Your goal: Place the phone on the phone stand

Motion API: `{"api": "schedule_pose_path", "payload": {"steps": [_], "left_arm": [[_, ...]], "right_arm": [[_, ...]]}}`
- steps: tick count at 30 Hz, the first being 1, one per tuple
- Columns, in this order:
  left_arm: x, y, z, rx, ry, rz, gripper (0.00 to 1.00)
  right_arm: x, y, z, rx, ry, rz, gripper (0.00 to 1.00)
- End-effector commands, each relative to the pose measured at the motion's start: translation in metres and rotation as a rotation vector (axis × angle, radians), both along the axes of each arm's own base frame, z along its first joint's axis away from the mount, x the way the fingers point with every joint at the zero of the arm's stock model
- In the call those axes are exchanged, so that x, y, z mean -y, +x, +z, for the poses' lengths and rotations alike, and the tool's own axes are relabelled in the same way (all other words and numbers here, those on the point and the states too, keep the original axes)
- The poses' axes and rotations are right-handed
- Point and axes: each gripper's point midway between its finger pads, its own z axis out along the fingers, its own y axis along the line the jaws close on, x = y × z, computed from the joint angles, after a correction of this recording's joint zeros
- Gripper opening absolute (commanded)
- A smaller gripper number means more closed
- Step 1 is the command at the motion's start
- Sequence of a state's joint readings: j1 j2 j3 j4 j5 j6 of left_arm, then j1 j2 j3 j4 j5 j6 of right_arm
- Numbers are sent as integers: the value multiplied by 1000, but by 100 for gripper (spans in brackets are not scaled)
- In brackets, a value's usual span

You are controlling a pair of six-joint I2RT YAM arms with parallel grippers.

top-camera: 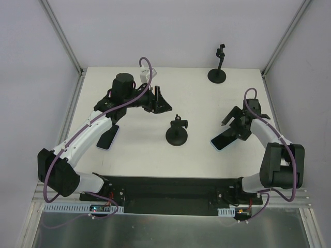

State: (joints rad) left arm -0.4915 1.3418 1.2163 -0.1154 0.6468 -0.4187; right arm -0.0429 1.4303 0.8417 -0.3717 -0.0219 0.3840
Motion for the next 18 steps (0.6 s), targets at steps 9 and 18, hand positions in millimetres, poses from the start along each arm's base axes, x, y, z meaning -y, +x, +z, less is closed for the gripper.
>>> {"api": "schedule_pose_path", "payload": {"steps": [9,18], "left_arm": [[5,-4,9,34,-23,-32,59],[7,-5,6,15,-29,-43,59]], "right_arm": [[-11,-44,13,-160,-165,239,97],[-16,-44,-1,-228,-95,114,97]]}}
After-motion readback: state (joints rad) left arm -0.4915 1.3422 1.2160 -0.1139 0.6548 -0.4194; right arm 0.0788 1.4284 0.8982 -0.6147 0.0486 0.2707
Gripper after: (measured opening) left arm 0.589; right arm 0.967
